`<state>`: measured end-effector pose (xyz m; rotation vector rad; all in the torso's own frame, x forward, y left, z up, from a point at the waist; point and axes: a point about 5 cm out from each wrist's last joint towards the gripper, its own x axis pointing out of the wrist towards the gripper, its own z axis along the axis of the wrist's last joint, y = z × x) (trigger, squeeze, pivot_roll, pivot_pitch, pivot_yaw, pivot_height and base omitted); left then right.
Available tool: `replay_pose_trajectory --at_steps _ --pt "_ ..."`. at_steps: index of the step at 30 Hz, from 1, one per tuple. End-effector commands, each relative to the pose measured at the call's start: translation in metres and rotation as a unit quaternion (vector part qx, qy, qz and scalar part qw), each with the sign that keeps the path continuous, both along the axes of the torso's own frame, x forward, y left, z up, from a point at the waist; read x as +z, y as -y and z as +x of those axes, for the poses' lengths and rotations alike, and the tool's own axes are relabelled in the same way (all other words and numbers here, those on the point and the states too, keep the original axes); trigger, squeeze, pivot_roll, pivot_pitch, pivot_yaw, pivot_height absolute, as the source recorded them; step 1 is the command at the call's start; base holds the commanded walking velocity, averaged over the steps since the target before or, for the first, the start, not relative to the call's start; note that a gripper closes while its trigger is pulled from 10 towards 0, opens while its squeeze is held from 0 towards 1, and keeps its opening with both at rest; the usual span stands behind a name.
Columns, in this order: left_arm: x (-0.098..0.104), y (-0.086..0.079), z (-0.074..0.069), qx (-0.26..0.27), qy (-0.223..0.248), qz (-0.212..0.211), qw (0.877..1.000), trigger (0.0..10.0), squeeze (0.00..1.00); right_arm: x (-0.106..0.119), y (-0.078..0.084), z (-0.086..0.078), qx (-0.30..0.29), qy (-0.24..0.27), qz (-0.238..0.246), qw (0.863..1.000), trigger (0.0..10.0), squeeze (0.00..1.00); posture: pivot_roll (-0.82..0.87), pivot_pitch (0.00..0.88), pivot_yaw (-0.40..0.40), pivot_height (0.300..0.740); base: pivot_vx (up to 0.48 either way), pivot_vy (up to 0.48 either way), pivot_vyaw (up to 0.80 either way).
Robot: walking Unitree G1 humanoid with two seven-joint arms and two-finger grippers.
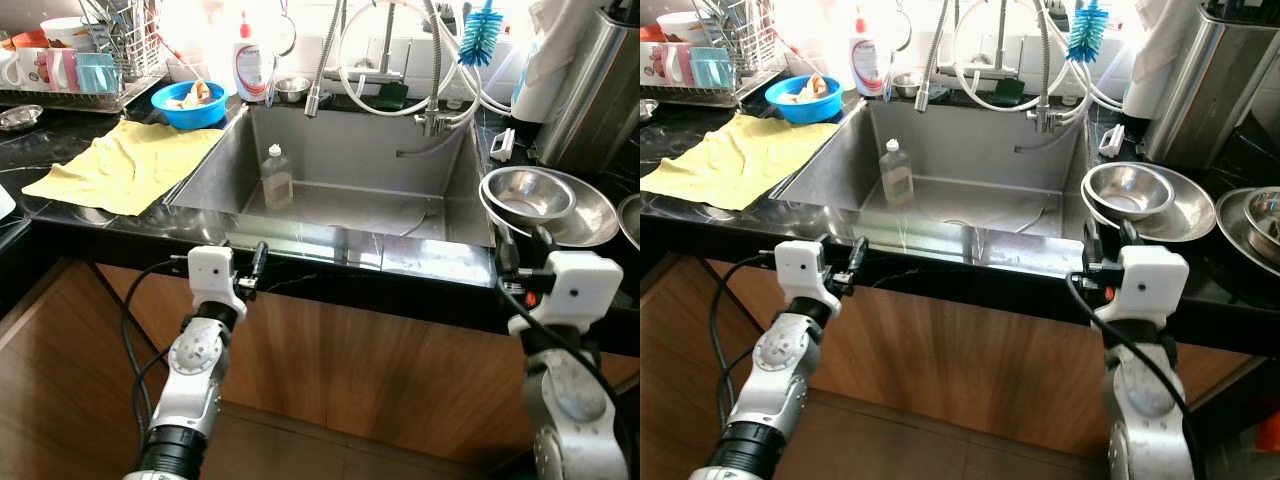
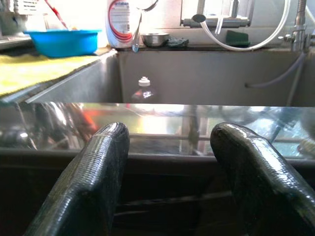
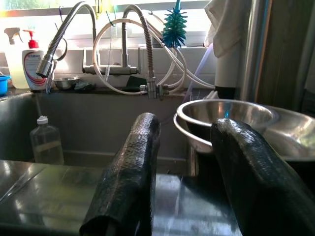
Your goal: Kitchen organization
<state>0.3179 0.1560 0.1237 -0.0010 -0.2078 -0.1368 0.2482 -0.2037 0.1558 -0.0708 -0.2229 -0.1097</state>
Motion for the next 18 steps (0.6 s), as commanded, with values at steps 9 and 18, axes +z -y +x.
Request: replay_pose_trajectory --at_steps 9,18 --pt "-0.003 -0.015 -0.002 0.009 -0.004 0.024 1.000 10.0 0.00 -0.004 -0.012 0.000 -0.009 0.004 0.016 1.000 10.0 0.00 -0.14 0.000 0.093 0.740 0.000 0.000 0.00" --pt "-0.011 -0.011 -0.002 0.029 -0.012 0.009 0.999 10.0 0.00 -0.003 -0.007 0.003 -0.003 0.005 0.011 1.000 10.0 0.00 -0.17 0.000 0.053 0.740 0.000 0.000 0.00"
